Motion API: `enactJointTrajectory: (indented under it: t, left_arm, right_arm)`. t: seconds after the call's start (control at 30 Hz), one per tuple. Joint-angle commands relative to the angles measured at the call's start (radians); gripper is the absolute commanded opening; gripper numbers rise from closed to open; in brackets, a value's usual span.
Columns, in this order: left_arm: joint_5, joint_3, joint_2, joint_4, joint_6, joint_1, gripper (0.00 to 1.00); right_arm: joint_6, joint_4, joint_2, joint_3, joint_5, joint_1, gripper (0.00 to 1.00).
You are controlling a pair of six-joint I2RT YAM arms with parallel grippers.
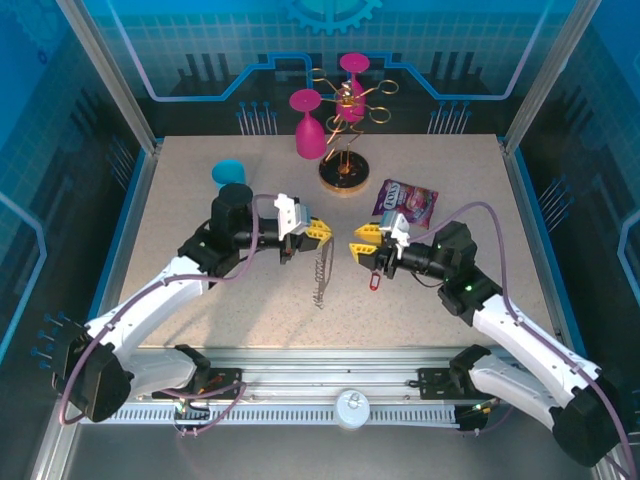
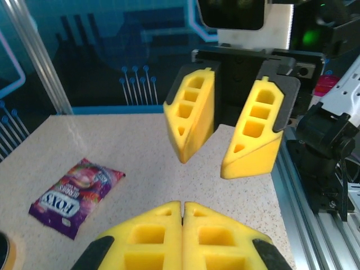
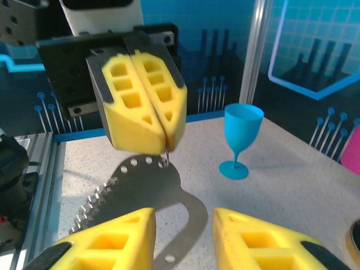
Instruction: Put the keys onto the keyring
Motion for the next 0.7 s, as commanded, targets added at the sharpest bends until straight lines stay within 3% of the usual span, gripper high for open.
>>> enactJointTrajectory:
  t: [0.0, 0.4, 0.67]
  left_arm:
    - [0.088, -0.047, -0.02, 0.228, -0.017, -0.003, 0.0]
    - [0.184, -0.1, 0.027, 0.422, -0.116, -0.004, 0.0]
    - [0.219, -0.11, 0.038, 0.447, -0.13, -0.003, 0.0]
  right_arm:
    - [-0.057, 0.124, 0.031, -0.001, -0.094, 0.018, 0.31]
    - [-0.099, 0.143, 0.106, 0.024, -0.149, 0.034, 0.29]
    - [-0.097, 0.15, 0.105, 0.038, -0.15, 0.049, 0.26]
